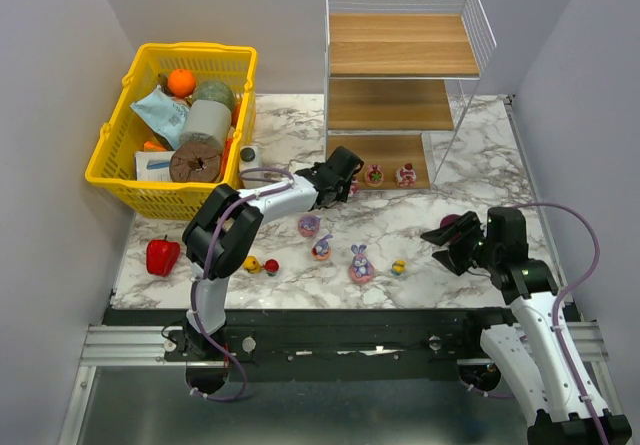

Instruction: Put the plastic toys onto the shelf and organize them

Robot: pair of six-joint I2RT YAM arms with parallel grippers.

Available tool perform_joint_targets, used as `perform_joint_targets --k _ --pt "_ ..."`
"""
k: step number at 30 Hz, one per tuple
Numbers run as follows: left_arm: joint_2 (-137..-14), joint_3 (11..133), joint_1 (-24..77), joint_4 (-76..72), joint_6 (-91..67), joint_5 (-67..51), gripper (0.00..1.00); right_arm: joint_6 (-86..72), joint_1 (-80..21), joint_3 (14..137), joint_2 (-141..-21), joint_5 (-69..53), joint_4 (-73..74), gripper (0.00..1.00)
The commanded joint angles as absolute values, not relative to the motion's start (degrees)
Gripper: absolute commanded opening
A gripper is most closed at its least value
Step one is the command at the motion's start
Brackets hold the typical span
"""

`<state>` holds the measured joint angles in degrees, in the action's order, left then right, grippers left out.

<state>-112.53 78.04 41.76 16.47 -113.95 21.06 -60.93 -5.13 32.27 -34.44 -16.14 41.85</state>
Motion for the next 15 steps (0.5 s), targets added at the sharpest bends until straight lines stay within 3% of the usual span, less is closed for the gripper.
perform_joint_targets --k 1,15 --pt "-113.2 76.8 41.5 9.9 -114.1 24.8 0.12 -60.0 -4.7 30.9 -34.0 -15.0 42.5 0.67" --pt "-114.3 76.0 42.0 5.6 -111.7 29.7 0.16 -60.0 -4.8 29.9 -33.6 -15.7 42.0 0.67"
